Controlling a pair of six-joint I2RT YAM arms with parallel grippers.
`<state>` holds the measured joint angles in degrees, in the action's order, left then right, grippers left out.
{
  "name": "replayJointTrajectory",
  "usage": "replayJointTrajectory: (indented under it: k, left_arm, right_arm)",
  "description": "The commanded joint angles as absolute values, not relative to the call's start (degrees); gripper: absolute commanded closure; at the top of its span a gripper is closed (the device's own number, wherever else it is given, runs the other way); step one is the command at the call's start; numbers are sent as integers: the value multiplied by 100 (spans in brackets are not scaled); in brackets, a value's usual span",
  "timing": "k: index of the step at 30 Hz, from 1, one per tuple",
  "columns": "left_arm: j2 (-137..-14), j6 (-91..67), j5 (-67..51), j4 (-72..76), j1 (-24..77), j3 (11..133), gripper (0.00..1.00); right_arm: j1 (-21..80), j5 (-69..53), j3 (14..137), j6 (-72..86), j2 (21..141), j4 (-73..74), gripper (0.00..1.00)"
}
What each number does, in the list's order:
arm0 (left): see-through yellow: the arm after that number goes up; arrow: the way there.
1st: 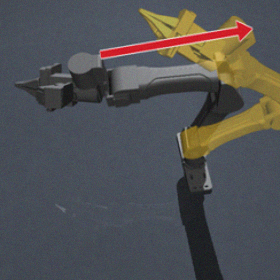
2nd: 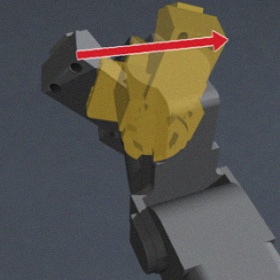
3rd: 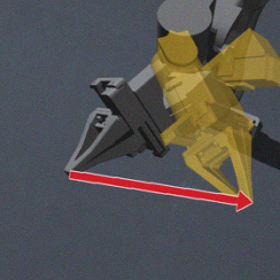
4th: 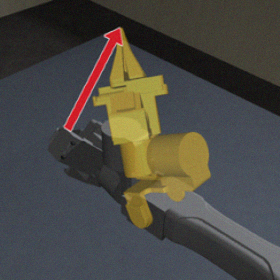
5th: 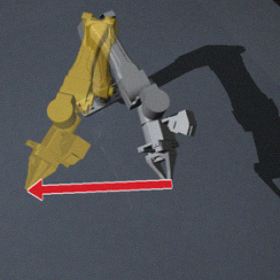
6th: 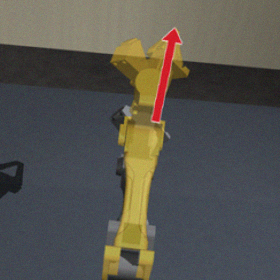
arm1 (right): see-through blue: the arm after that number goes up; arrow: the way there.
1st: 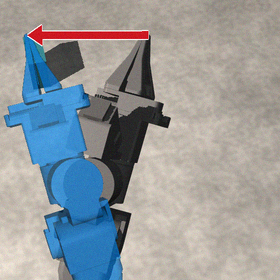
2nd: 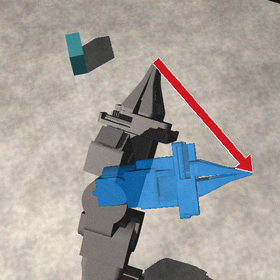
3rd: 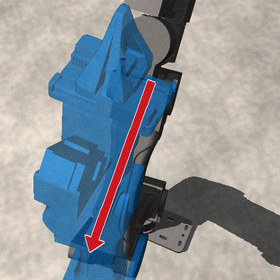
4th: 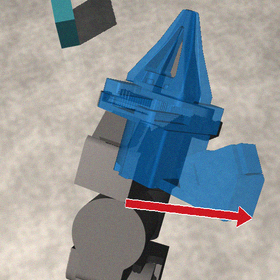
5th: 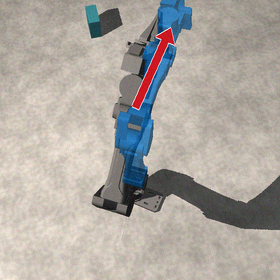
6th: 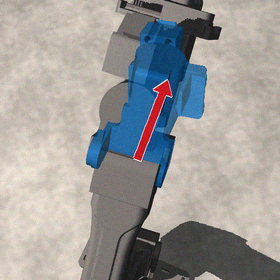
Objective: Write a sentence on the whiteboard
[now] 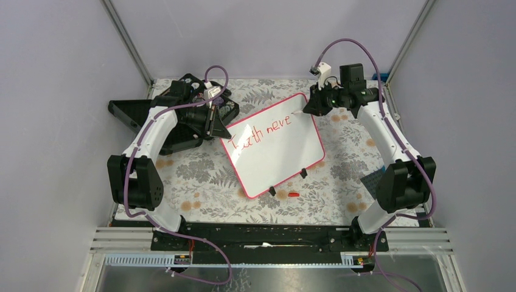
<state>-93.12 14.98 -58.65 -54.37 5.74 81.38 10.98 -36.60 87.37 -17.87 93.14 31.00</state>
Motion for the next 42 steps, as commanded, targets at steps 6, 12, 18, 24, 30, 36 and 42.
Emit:
replayJointTrajectory:
  k: [6, 12, 18, 24, 30, 36, 42]
  left_arm:
    - [-9333, 1720, -5476, -5228, 624, 8247, 100]
    - [-9338, 1729, -5484, -5224, 624, 8250, 100]
    - [-9342, 1729, -5495, -5222, 624, 8244, 100]
    - [-9316, 1731, -5481, -5229, 624, 8238, 100]
    - [-9331, 1740, -5473, -5228, 624, 8233, 100]
    - [-9330, 1740, -5452, -5228, 624, 8231, 100]
    - [-9332, 1740, -5443, -5225, 624, 8231, 100]
  right_arm:
    - [950, -3547, 8459, -1955, 9088, 3049, 100]
    - [949, -3619, 8116, -2011, 8884, 3039, 100]
    - [956, -3631, 8141, -2001, 8872, 3033, 100]
    - [947, -3615, 8415, -1912, 9081, 3025, 100]
    - [949, -3613, 8649, -1838, 9221, 3016, 100]
    - [934, -3471, 8835, -1846, 9312, 3024, 100]
    - [823, -3412, 8911, -1859, 9350, 3037, 100]
